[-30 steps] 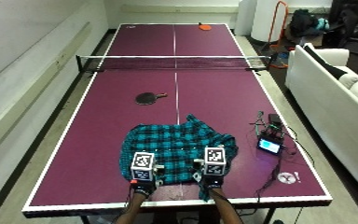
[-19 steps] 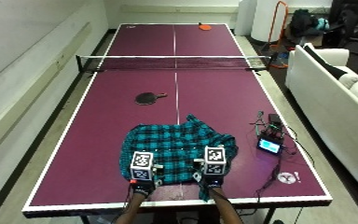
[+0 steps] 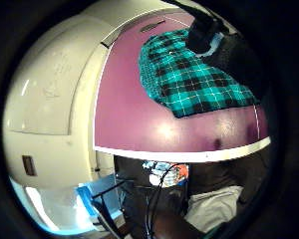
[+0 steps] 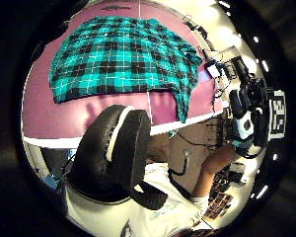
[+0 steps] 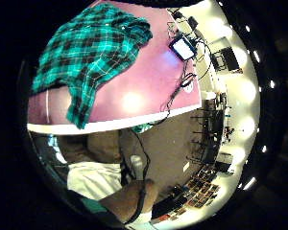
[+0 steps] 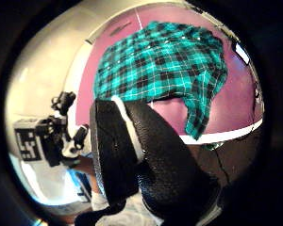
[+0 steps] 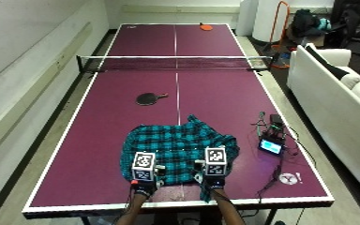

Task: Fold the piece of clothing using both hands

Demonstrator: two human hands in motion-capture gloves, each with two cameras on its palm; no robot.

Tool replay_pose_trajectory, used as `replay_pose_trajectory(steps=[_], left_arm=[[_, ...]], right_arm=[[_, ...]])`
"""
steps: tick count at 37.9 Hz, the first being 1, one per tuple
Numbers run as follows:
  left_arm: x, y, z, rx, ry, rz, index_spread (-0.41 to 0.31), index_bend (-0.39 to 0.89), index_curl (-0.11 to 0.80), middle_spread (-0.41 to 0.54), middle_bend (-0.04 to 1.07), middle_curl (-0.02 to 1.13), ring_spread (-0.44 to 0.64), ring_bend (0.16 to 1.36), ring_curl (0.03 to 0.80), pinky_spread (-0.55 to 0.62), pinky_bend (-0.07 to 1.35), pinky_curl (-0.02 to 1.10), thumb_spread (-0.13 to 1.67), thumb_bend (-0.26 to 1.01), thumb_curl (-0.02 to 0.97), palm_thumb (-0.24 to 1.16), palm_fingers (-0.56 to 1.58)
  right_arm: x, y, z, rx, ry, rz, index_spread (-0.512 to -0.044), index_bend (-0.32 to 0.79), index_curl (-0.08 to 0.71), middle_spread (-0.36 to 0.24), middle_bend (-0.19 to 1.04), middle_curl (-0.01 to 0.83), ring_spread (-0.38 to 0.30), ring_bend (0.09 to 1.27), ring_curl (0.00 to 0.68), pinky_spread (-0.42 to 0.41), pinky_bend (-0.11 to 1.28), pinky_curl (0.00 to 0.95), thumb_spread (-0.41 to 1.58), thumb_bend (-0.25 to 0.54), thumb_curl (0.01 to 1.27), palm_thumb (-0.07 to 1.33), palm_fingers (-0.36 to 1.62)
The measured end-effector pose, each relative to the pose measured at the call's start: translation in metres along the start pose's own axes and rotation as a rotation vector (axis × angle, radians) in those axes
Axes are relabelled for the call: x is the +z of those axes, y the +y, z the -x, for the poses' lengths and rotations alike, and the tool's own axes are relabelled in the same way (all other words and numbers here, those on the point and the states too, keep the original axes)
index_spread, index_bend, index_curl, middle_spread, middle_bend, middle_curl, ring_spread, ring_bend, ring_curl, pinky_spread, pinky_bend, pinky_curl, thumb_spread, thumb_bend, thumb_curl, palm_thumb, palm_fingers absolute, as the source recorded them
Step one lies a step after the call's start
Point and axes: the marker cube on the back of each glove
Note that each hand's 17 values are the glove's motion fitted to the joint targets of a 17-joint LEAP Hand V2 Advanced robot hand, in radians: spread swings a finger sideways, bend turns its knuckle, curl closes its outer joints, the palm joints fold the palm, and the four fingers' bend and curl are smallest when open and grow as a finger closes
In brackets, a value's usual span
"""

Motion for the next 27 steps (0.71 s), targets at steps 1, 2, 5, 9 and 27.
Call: replay_pose_trajectory(steps=[1, 2, 5, 9, 27], left_arm=[[0.0, 0.0, 0.001, -0.002, 0.0, -0.001, 0.011, 0.08, 0.092, 0.016, 0.29, 0.31, 0.09, 0.72, 0.314, 0.28, 0.52, 0.3, 1.09, -0.02, 0.172, 0.14, 0.36], [0.0, 0.001, 0.001, -0.004, 0.001, -0.001, 0.011, 0.08, 0.094, 0.016, 0.29, 0.31, 0.09, 0.72, 0.315, 0.28, 0.52, 0.3, 1.09, -0.02, 0.174, 0.14, 0.36], [0.0, 0.002, 0.004, -0.014, 0.0, 0.001, 0.011, 0.08, 0.1, 0.017, 0.28, 0.32, 0.09, 0.72, 0.318, 0.28, 0.52, 0.31, 1.1, -0.02, 0.181, 0.14, 0.36], [0.003, 0.002, 0.006, -0.019, -0.008, 0.002, 0.011, 0.09, 0.107, 0.017, 0.28, 0.33, 0.09, 0.72, 0.32, 0.28, 0.52, 0.32, 1.11, -0.02, 0.189, 0.14, 0.35], [0.088, -0.017, 0.033, -0.1, -0.047, 0.096, 0.035, 0.07, 0.116, 0.043, 0.26, 0.36, 0.13, 0.72, 0.323, 0.28, 0.57, 0.35, 1.08, -0.02, 0.243, 0.22, 0.28]], right_arm=[[-0.001, 0.001, 0.0, -0.001, 0.005, 0.004, -0.396, 0.16, 0.243, -0.002, 0.19, 0.224, 0.165, 0.21, 0.15, 0.275, 0.41, 0.26, 1.14, -0.015, 0.14, 0.16, 0.1], [-0.001, 0.001, 0.0, -0.001, 0.011, 0.008, -0.397, 0.16, 0.245, -0.002, 0.19, 0.226, 0.166, 0.21, 0.152, 0.275, 0.42, 0.265, 1.15, -0.016, 0.15, 0.16, 0.1], [0.0, -0.001, -0.002, -0.007, 0.022, 0.013, -0.399, 0.16, 0.25, -0.002, 0.19, 0.235, 0.167, 0.22, 0.162, 0.275, 0.42, 0.272, 1.14, -0.021, 0.15, 0.15, 0.09], [0.005, -0.003, -0.002, -0.017, 0.013, 0.029, -0.399, 0.15, 0.253, -0.002, 0.19, 0.244, 0.168, 0.22, 0.175, 0.276, 0.43, 0.284, 1.13, -0.022, 0.17, 0.15, 0.08], [0.094, -0.014, -0.01, 0.008, 0.054, 0.261, -0.373, 0.08, 0.186, 0.01, 0.16, 0.261, 0.044, 0.39, 0.25, 0.193, 0.56, 0.345, 1.08, -0.015, 0.23, 0.28, -0.05]])
